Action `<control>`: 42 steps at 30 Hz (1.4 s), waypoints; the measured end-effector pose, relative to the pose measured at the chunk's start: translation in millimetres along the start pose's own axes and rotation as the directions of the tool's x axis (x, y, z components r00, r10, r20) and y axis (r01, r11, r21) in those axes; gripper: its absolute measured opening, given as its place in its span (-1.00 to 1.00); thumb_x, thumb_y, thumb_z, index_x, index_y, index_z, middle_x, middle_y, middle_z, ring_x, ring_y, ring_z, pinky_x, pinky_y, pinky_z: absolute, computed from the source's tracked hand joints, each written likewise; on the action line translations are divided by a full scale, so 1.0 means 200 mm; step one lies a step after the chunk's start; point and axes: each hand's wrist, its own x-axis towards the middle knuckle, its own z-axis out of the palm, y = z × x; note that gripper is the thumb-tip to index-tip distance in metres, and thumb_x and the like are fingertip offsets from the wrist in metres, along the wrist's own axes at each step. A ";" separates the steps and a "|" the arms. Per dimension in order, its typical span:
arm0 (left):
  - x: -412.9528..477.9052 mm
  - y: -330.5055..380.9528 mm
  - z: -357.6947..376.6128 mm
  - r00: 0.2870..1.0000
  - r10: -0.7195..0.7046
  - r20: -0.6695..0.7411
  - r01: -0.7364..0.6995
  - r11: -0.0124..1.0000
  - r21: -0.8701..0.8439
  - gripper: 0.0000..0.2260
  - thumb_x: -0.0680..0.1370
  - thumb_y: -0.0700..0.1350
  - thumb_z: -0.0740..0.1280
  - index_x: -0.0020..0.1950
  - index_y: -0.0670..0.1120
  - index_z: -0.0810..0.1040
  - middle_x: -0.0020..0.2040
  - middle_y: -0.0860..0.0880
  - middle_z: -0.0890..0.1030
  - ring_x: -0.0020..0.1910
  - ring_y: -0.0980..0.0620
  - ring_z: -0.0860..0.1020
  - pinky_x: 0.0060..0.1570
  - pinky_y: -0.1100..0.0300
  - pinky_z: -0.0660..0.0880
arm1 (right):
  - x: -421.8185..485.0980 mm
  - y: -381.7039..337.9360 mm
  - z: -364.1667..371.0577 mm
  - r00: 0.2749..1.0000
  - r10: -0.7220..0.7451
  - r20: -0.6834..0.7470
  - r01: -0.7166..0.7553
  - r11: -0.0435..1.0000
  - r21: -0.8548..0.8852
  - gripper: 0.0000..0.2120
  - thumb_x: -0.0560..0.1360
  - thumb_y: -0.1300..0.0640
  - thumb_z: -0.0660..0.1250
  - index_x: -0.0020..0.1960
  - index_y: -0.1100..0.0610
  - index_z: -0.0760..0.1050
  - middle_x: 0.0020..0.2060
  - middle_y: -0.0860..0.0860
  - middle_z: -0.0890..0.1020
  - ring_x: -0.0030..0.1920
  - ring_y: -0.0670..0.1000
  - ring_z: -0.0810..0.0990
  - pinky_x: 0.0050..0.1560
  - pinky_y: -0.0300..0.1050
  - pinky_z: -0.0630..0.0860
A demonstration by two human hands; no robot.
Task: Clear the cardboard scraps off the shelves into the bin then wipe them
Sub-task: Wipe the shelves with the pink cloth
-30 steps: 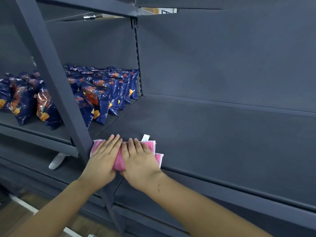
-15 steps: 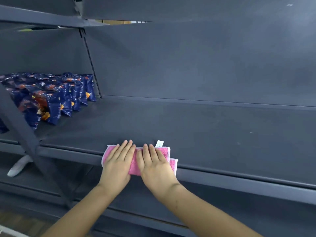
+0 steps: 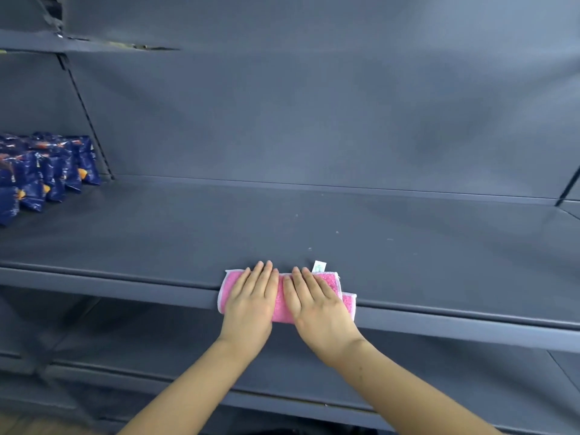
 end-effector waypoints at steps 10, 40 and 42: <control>0.07 0.28 0.02 0.995 0.099 -0.020 -0.099 0.995 -0.001 -0.44 0.00 -0.32 0.54 0.01 -0.24 0.65 0.01 -0.15 0.69 -0.01 -0.06 0.67 -0.04 0.04 0.59 | -0.22 0.23 -0.01 0.995 0.046 -0.093 -0.052 0.997 -0.057 -0.59 0.56 0.33 -0.23 0.17 0.28 0.34 0.03 0.16 0.68 0.05 0.13 0.67 0.07 -0.05 0.60; 0.51 2.18 0.02 0.973 0.192 0.125 -0.180 0.978 -0.104 -0.39 -0.01 -0.12 0.61 0.03 -0.17 0.66 0.04 -0.10 0.68 0.02 0.00 0.66 0.00 0.15 0.60 | -1.49 1.70 -0.38 0.989 0.131 -0.071 -0.143 0.971 -0.191 -0.40 0.19 0.22 0.54 0.15 0.26 0.37 0.02 0.17 0.68 0.03 0.14 0.68 0.03 0.01 0.59; 0.53 2.26 0.02 0.971 0.200 0.129 -0.184 0.975 -0.129 -0.38 0.00 -0.08 0.61 0.04 -0.16 0.66 0.05 -0.09 0.68 0.03 0.01 0.65 0.03 0.17 0.58 | -1.54 1.75 -0.41 0.986 0.165 -0.018 -0.166 0.966 -0.198 -0.27 0.11 0.15 0.62 0.16 0.27 0.37 0.03 0.19 0.67 0.04 0.16 0.67 0.03 0.04 0.59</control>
